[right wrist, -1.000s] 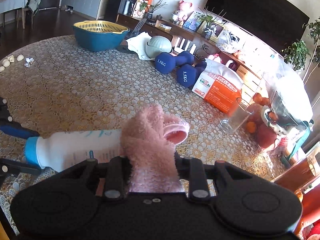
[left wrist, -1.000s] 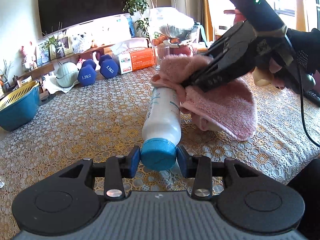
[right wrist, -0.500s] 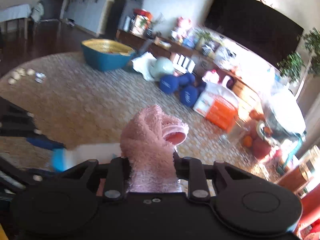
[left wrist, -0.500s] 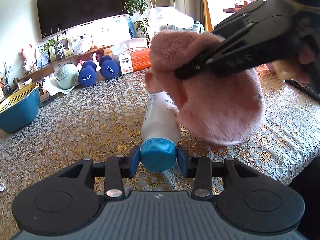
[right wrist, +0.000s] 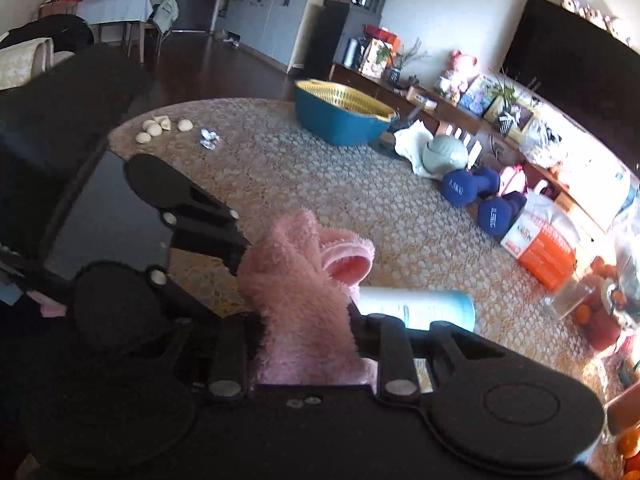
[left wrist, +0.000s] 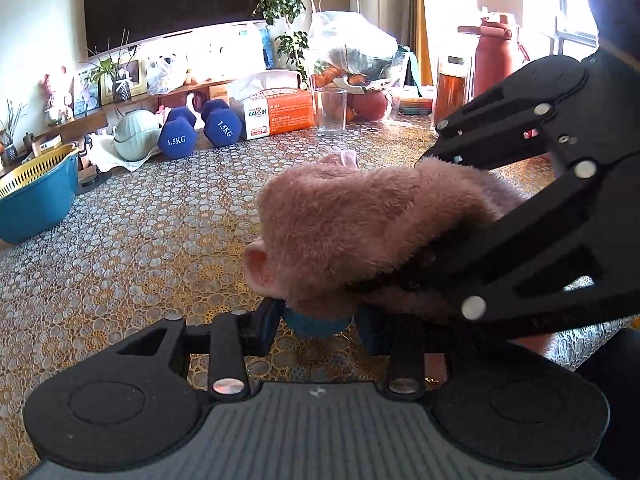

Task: Clean container
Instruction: 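Keep rubbing the bottle body with the pink cloth in the right gripper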

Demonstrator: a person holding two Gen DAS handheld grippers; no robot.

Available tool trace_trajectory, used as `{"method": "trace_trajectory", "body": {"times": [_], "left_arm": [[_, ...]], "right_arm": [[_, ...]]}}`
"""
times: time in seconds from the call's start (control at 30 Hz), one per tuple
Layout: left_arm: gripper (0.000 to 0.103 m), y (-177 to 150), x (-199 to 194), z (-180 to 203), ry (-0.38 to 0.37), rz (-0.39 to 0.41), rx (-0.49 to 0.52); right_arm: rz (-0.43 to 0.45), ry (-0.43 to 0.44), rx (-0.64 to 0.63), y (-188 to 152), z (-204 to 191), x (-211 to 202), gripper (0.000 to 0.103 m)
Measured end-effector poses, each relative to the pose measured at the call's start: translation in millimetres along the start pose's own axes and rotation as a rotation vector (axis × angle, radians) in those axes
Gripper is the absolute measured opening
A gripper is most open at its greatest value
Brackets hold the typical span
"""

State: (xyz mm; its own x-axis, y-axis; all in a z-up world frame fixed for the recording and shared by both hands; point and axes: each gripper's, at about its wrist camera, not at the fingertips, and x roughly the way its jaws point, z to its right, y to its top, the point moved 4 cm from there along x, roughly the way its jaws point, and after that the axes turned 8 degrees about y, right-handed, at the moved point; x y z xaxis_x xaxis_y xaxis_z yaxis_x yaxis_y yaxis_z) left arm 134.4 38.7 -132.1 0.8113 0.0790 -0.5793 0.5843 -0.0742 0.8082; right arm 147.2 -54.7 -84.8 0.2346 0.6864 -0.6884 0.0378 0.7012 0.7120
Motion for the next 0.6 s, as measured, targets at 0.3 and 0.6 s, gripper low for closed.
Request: {"method": "trace_trajectory", "body": {"times": [0.3,0.6], "left_arm": [[0.039,-1.5,-1.3,-3.9,-0.012,-0.003,-0.016],[0.039,-2.2,-0.6,-5.9,-0.005,-0.011,-0.014]], "right_arm": [[-0.021,-0.06,-0.046,-0.7,16.2,10.2,0.026],[-0.067,-0.155,-0.075,7.9,61.1,24.2,0.026]]}}
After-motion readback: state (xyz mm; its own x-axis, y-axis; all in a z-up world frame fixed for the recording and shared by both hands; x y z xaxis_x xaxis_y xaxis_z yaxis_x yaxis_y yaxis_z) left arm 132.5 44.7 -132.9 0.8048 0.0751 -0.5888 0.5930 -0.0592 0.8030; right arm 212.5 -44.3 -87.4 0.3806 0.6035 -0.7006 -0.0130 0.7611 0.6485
